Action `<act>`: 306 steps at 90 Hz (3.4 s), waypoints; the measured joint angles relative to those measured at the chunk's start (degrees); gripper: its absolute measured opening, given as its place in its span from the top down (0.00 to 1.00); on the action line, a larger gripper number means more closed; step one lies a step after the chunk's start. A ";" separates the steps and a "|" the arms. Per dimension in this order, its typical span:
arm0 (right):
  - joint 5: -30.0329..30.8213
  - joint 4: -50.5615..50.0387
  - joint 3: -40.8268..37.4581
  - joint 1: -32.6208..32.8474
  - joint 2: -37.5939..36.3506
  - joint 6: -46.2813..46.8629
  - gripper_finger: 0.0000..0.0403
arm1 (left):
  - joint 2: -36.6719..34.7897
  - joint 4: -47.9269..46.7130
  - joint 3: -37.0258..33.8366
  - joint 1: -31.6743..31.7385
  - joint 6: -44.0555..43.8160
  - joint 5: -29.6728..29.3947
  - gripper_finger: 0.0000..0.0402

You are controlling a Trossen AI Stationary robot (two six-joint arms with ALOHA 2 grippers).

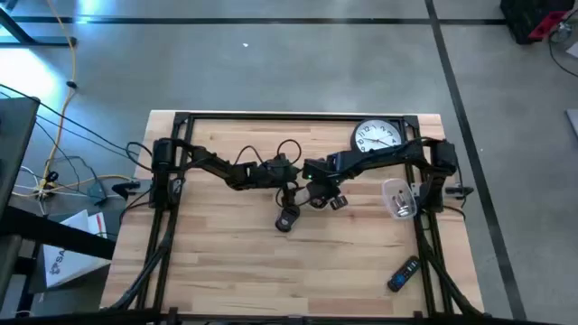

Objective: Insert battery
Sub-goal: Insert the brown battery into the mouse's battery compartment

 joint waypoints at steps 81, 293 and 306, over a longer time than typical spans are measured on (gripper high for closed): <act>4.53 -12.48 6.48 0.42 -0.15 11.44 0.94 | 0.00 0.42 0.00 0.02 1.06 -1.46 0.26; 14.78 -3.52 3.54 12.23 -5.05 46.72 0.94 | -12.92 -23.25 -9.01 -25.44 -28.13 -14.98 0.26; 14.78 -3.15 3.54 12.26 -5.05 46.70 0.94 | -12.92 -23.29 -9.01 -25.59 -28.48 -15.19 0.26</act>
